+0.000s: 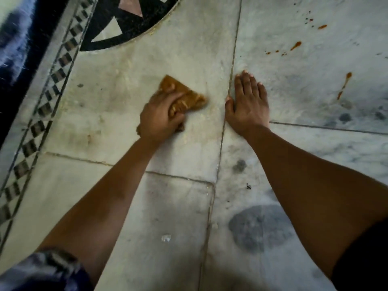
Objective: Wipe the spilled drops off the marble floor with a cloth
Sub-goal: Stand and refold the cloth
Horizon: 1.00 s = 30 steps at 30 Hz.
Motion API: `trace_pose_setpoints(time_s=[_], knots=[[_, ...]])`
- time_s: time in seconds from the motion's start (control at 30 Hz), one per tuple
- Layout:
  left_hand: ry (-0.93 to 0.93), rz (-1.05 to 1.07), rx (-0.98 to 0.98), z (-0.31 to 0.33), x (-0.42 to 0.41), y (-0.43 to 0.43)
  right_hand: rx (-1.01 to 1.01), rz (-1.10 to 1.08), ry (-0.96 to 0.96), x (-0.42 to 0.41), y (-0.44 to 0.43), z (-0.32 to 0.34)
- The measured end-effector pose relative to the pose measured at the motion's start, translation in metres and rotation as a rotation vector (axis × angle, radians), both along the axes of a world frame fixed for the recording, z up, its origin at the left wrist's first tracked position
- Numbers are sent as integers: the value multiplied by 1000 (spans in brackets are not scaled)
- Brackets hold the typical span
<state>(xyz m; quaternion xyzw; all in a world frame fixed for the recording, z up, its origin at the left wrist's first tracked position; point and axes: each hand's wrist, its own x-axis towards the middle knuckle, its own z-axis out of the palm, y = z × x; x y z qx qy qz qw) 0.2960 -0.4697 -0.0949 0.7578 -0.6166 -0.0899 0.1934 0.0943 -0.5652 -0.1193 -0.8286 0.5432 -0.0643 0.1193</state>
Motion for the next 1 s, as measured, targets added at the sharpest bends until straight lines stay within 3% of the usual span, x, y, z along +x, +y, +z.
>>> trace_pose_setpoints(time_s=[0.17, 0.23, 0.37, 0.53, 0.73, 0.93, 1.0], knots=[[155, 93, 58, 20, -29, 71, 209, 58, -2, -8, -3, 16], [417, 157, 118, 33, -32, 76, 388, 83, -47, -18, 2, 35], [943, 329, 33, 79, -51, 74, 320, 119, 20, -51, 36, 75], [1285, 469, 69, 149, -106, 61, 280, 65, -55, -96, 88, 124], [1527, 390, 110, 188, -174, 47, 314, -77, -201, -153, 120, 184], [1540, 343, 177, 231, -228, 41, 228, -240, -405, -197, 129, 249], [1515, 335, 176, 243, -242, 38, 222, -267, -602, -202, 134, 258]])
